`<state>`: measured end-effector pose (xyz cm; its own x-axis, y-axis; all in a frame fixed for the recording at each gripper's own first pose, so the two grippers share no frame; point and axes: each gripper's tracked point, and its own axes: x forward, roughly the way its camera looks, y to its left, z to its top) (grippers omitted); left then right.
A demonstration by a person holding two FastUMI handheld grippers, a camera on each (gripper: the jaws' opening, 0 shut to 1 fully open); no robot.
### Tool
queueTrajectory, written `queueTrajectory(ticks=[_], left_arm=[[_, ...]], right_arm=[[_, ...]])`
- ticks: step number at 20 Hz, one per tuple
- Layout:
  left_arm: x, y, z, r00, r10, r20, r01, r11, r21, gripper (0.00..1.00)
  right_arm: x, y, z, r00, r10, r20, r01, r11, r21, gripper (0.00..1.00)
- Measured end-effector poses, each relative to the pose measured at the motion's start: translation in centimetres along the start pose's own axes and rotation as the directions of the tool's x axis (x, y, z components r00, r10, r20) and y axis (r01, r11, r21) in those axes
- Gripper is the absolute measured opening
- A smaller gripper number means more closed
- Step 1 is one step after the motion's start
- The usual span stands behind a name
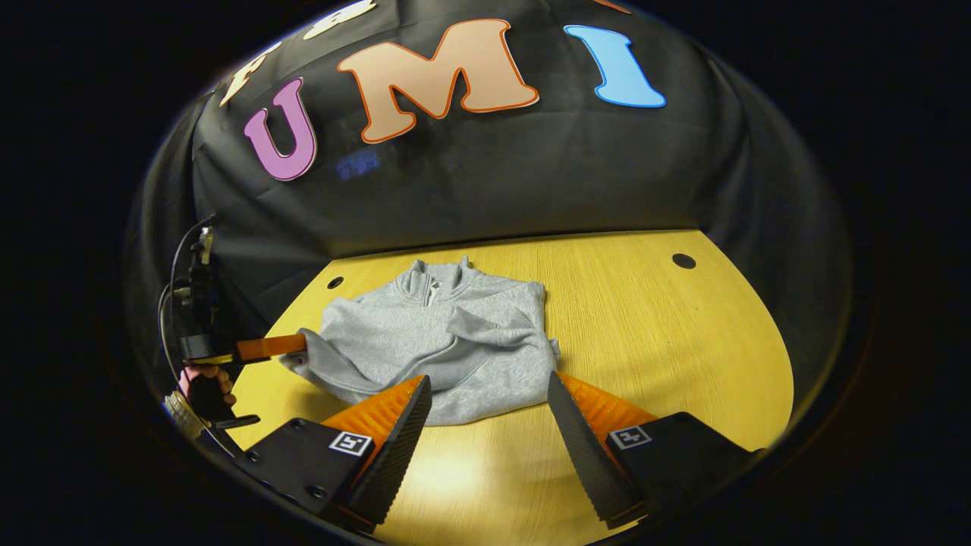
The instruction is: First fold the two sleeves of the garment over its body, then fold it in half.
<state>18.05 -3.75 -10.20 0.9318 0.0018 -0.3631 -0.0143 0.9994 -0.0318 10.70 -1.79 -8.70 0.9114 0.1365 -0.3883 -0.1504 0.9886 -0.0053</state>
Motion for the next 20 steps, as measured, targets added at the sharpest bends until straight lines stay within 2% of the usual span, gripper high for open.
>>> queueTrajectory(ticks=[4, 5, 6, 7, 9, 10, 11, 12, 13, 14, 17, 20], left_arm=[[2.6, 0.5, -1.0, 0.998, 0.033, -0.046, -0.031, 0.998, 0.046, 0.04], [2.9, 0.7, -0.8, 0.998, 0.046, -0.037, -0.045, 0.998, 0.050, 0.07], [2.9, 0.8, -0.4, 0.999, 0.048, -0.023, -0.047, 0.998, 0.047, 0.16], [2.8, 1.0, 0.3, 0.999, 0.053, 0.000, -0.053, 0.998, 0.045, 0.36], [1.7, 1.5, 1.7, 0.996, 0.074, 0.054, -0.077, 0.996, 0.054, 0.89], [1.1, 1.7, 2.7, 0.993, 0.077, 0.084, -0.083, 0.994, 0.072, 0.95], [0.2, 2.0, 3.7, 0.990, 0.085, 0.110, -0.096, 0.991, 0.096, 0.95], [-0.8, 2.2, 4.7, 0.986, 0.090, 0.137, -0.107, 0.987, 0.122, 0.95], [-1.9, 2.3, 5.6, 0.984, 0.086, 0.158, -0.109, 0.984, 0.142, 0.95], [-3.0, 2.1, 6.1, 0.982, 0.076, 0.170, -0.103, 0.982, 0.159, 0.95], [-6.3, 1.8, 5.9, 0.987, 0.055, 0.151, -0.085, 0.975, 0.203, 0.95], [-9.8, 0.8, 5.1, 0.990, 0.010, 0.140, -0.036, 0.983, 0.181, 0.95]], right_arm=[[-0.9, 0.1, -0.6, 1.000, -0.009, -0.005, 0.009, 1.000, -0.019, 0.97], [-1.0, 0.1, -0.8, 1.000, -0.011, -0.007, 0.011, 1.000, -0.025, 0.97], [-1.1, 0.3, -0.9, 1.000, -0.012, -0.010, 0.011, 0.999, -0.030, 0.97], [-1.2, 0.3, -0.8, 1.000, -0.012, -0.007, 0.012, 0.999, -0.033, 0.97], [-1.3, 0.5, -0.6, 1.000, -0.009, -0.002, 0.009, 0.999, -0.030, 0.97], [-1.3, 0.6, -0.6, 1.000, -0.007, -0.001, 0.006, 1.000, -0.030, 0.97], [-1.4, 0.6, -0.3, 1.000, -0.006, 0.004, 0.006, 1.000, -0.030, 0.97], [-1.5, 0.6, 0.0, 1.000, -0.007, 0.010, 0.007, 1.000, -0.031, 0.93], [-1.7, 0.6, 0.5, 1.000, -0.004, 0.022, 0.005, 1.000, -0.030, 0.97], [-1.8, 0.8, 0.9, 0.999, -0.001, 0.037, 0.002, 1.000, -0.028, 0.93], [-2.3, 1.4, 1.4, 0.998, 0.009, 0.064, -0.007, 1.000, -0.026, 0.97], [-3.2, 2.3, 2.2, 0.995, 0.027, 0.097, -0.026, 1.000, -0.009, 0.98]])
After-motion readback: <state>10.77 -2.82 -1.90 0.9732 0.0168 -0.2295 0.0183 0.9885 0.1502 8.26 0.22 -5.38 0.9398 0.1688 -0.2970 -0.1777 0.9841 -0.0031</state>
